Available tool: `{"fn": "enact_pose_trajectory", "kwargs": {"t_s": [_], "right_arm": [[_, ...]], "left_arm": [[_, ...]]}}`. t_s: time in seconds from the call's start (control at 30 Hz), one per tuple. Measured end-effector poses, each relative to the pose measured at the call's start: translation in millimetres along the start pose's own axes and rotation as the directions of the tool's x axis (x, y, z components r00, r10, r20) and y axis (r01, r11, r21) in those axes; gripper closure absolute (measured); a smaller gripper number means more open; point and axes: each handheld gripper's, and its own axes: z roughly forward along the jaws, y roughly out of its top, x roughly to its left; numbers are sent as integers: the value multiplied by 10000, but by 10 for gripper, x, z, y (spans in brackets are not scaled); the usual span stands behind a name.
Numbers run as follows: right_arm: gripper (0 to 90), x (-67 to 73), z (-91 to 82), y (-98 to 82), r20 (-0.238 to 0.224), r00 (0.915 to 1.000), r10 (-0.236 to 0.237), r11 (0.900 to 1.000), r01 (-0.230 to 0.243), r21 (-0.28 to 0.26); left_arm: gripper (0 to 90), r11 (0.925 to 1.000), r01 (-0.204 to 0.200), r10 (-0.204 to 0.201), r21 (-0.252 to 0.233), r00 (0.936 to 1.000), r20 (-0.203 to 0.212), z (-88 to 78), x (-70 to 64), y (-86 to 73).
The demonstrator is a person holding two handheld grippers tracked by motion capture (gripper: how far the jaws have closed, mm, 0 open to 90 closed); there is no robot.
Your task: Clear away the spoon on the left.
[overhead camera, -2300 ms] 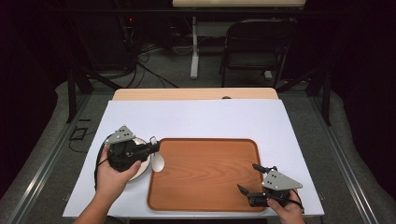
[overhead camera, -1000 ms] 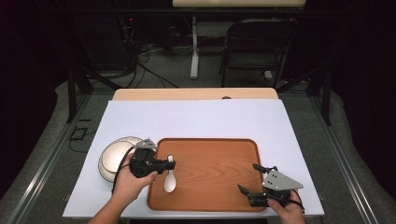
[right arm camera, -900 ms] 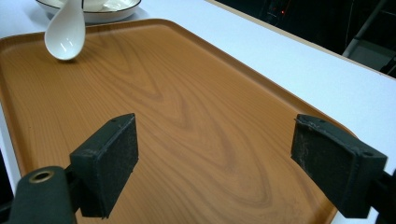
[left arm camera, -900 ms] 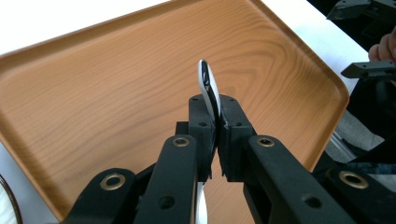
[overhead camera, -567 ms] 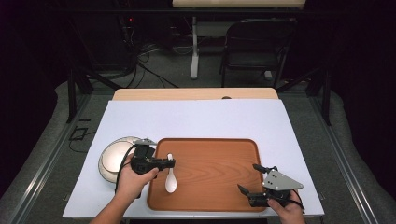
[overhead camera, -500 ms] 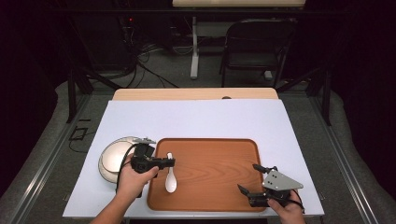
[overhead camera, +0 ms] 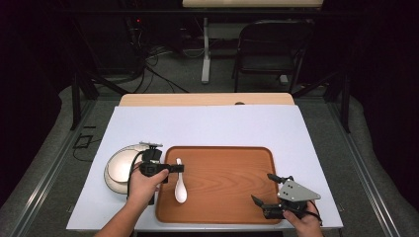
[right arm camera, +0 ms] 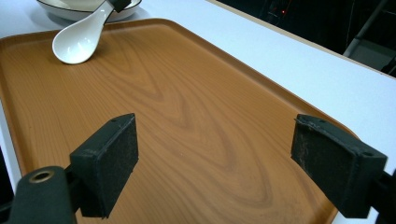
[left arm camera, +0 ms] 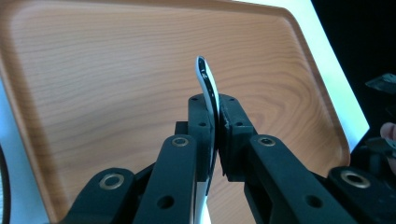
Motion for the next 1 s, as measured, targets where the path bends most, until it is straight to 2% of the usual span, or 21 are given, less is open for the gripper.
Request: {"fn": "enact_pose_trajectory", "kwargs": {"t_s": [0.17, 0.3, 0.5, 0.83, 1.0], "right_arm": [[144, -1, 2, 0, 1, 10000, -3, 10000, 3, 9], [144, 1, 2, 0, -4, 10000, 0, 10000, 0, 11], [144, -1, 1, -1, -10, 10000, 6, 10000, -6, 12], [144, -2, 3, -1, -8, 10000, 3, 10000, -3, 31], [144, -8, 9, -7, 62, 9999, 105, 9998, -106, 159]], "left_arm": [[841, 9997, 239, -239, 94, 9997, -55, 42, 33, 24], [821, 9993, 302, -295, 205, 9989, -366, 94, 63, 44], [799, 9984, 499, -483, 271, 9971, -592, 164, 122, 52], [772, 9985, 425, -396, 341, 9959, -817, 188, 147, 30], [734, 9990, 212, -173, 384, 9948, -1004, 150, 146, 12]]}}
